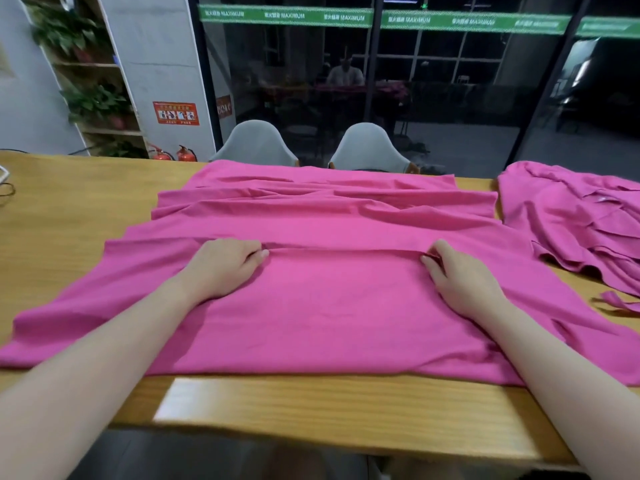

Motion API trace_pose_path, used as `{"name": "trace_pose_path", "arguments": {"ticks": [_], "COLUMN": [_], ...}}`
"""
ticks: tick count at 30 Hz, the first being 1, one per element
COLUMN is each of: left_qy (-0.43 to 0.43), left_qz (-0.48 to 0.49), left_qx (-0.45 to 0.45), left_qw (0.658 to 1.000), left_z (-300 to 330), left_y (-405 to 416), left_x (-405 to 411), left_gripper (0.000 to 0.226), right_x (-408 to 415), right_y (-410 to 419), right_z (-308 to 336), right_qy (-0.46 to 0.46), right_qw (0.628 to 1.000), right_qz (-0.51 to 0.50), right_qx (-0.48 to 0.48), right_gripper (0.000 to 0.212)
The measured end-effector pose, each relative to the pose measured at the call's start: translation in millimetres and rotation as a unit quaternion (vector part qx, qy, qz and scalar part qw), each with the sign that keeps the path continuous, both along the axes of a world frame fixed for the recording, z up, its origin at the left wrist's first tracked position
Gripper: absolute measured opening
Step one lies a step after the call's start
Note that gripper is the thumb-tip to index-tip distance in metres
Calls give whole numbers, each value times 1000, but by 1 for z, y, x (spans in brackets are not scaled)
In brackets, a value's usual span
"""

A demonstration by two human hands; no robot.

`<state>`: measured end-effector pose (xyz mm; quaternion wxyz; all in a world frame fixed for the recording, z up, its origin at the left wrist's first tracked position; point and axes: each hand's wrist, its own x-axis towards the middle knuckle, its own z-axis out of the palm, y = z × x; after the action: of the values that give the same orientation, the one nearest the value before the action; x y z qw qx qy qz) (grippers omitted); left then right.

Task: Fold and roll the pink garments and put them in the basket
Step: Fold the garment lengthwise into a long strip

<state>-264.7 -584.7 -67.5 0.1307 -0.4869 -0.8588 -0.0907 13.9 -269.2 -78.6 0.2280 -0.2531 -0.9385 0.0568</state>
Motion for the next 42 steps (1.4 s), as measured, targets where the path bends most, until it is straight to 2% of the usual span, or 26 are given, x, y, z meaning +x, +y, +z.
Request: {"name": "trace_pose_path", "arguments": {"ticks": [4, 12, 16, 20, 22, 24, 27, 30, 33, 36, 39, 42], "left_qy": [-27, -86, -82, -67, -61, -73, -133, -153, -101, -45, -14, -13], "left_qz": [11, 0, -15, -37, -20, 15, 63, 86, 101, 92, 86, 85], "left_qx": [2, 25, 16, 18, 16, 0, -37, 8, 53, 104, 76, 23], "left_qw": [1000, 996, 996, 997, 998, 997, 988, 984, 988, 989, 993, 996], "left_z": [-3, -3, -4, -14, -15, -8, 4, 12, 25, 43, 47, 38], "left_y": [-1, -37, -70, -112, -120, -116, -99, -86, -76, -61, -44, -26], "left_x": [3, 40, 81, 124, 134, 136, 140, 139, 130, 115, 88, 62], "left_gripper": [26, 19, 27, 48, 49, 42, 32, 34, 33, 33, 31, 29], "right_x": [3, 43, 83, 136, 148, 147, 136, 121, 106, 85, 62, 44], "right_y": [-6, -34, -60, -94, -105, -107, -100, -92, -83, -70, -58, -40], "right_z": [1, 3, 0, -5, -6, 1, 21, 44, 66, 72, 62, 46], "right_qy": [31, -1, 11, 35, 41, 12, -111, -192, -138, -55, -23, -22], "right_qw": [999, 998, 996, 993, 993, 996, 992, 972, 970, 973, 983, 994], "right_qz": [30, 50, 77, 93, 86, 65, -1, -49, -56, -69, -43, -6], "right_qx": [-20, -37, -45, -70, -66, -57, -60, -124, -192, -213, -175, -104], "right_gripper": [19, 33, 30, 31, 28, 26, 28, 24, 29, 31, 29, 37]}}
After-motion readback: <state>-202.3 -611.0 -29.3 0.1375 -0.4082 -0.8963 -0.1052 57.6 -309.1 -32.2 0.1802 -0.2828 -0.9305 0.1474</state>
